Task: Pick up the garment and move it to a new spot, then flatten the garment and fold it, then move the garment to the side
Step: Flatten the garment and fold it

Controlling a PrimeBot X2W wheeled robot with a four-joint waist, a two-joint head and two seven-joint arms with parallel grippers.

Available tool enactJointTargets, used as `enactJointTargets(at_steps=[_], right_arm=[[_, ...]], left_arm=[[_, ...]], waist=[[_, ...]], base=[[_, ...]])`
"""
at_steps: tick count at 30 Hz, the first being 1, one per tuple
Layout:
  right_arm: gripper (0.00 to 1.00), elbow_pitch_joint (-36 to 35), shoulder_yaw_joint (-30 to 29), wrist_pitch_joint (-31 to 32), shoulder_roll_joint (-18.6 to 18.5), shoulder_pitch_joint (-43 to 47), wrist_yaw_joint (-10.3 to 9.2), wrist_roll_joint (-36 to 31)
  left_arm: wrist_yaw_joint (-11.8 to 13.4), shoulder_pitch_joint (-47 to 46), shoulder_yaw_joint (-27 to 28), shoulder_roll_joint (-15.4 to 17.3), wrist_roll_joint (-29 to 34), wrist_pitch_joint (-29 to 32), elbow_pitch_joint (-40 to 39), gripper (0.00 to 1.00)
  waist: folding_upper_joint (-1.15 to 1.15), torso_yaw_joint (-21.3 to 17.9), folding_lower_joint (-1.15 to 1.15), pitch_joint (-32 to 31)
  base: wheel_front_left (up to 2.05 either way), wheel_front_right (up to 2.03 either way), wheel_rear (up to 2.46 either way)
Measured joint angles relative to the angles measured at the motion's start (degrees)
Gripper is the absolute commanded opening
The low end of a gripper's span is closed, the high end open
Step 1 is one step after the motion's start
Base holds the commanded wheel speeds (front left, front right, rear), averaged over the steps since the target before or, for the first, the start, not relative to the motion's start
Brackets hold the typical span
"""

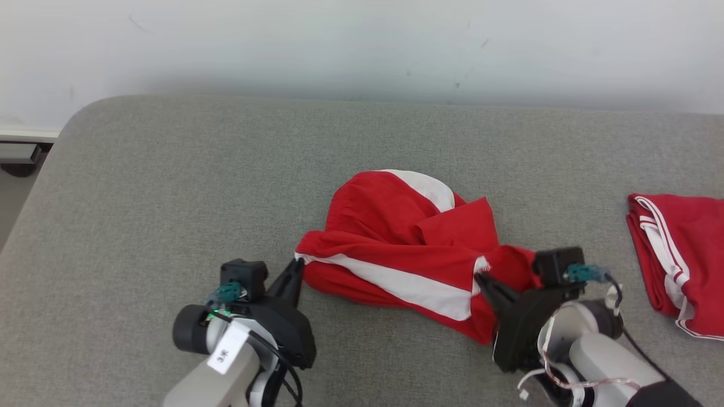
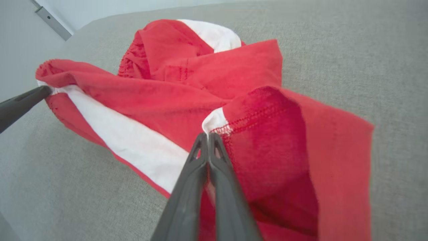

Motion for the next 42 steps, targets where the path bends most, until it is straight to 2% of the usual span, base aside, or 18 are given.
enactJointTargets(at_steps=[5,9,11,13,16,18,24,26,27,28,36,42], right_arm=[[0.0,-2.7,-3.8,-3.6,-0.4,-2.2,0.69,1.5],[0.0,-6.0,-6.8,-6.3,-2.4,-1.3,3.61,4.6],[0.0,-7.4,-7.7,-6.6,-3.8,0.1,6.0,6.6],[0.0,-8.4,-8.3,-7.0,-5.0,2.5,6.79,7.7],[0.0,-9.7,-8.8,-6.9,-8.4,8.5,9.14,9.9],[0.0,-9.8,-8.6,-6.2,-9.4,10.5,9.66,10.2],[0.0,-9.7,-7.7,-4.9,-9.6,12.6,9.64,11.1],[0.45,-9.7,-7.7,-4.7,-9.6,12.6,9.38,11.0],[0.84,-9.8,-7.8,-4.4,-9.6,12.6,9.23,11.0],[1.0,-9.9,-8.0,-4.4,-9.7,12.6,9.1,11.0],[1.0,-11.0,-8.1,-3.6,-11.0,12.1,7.55,9.9],[1.0,-10.6,-6.8,-1.1,-11.8,11.7,5.61,8.4]], left_arm=[[0.0,0.1,1.7,1.8,-0.1,0.0,0.3,0.0],[0.0,0.2,2.3,2.1,-0.1,0.0,0.3,0.0],[0.0,0.9,2.7,2.6,-0.1,0.0,0.2,0.0],[0.0,2.1,2.9,3.4,-0.1,0.0,0.2,0.0],[0.0,3.6,3.3,3.8,-0.1,0.0,-0.2,0.0],[0.1,3.7,3.4,3.9,-0.1,0.0,-0.6,0.0],[0.1,3.6,3.6,3.9,0.1,0.0,-1.6,0.0],[0.1,3.6,3.6,3.9,0.4,0.0,-1.8,0.0],[0.1,3.6,3.6,3.8,0.5,0.0,-1.8,0.0],[0.1,3.5,3.6,3.7,0.5,0.0,-1.8,0.0],[0.1,3.1,3.6,3.3,1.0,0.0,-1.9,0.0],[0.1,2.1,3.4,1.9,1.4,0.0,-1.9,0.0]], waist=[[0.0,-0.8,0.0,-0.3],[0.0,-1.3,0.0,-0.5],[0.0,-1.6,0.0,-0.6],[0.0,-2.1,0.0,-0.7],[0.0,-3.2,0.0,-0.6],[0.0,-3.8,0.0,-0.4],[0.0,-5.4,0.0,0.6],[0.0,-5.7,0.0,1.1],[0.0,-5.9,0.0,1.3],[0.0,-6.0,0.0,1.5],[0.0,-5.9,0.0,1.9],[0.0,-4.8,0.0,1.8]], base=[[0.0,0.0,0.0],[0.0,0.0,0.0],[0.0,0.0,0.0],[0.0,0.0,0.0],[0.0,0.0,0.0],[0.0,0.0,0.0],[0.0,0.0,0.0],[0.0,0.0,0.0],[0.0,0.0,0.0],[0.0,0.0,0.0],[0.0,0.0,0.0],[0.0,0.0,0.0]])
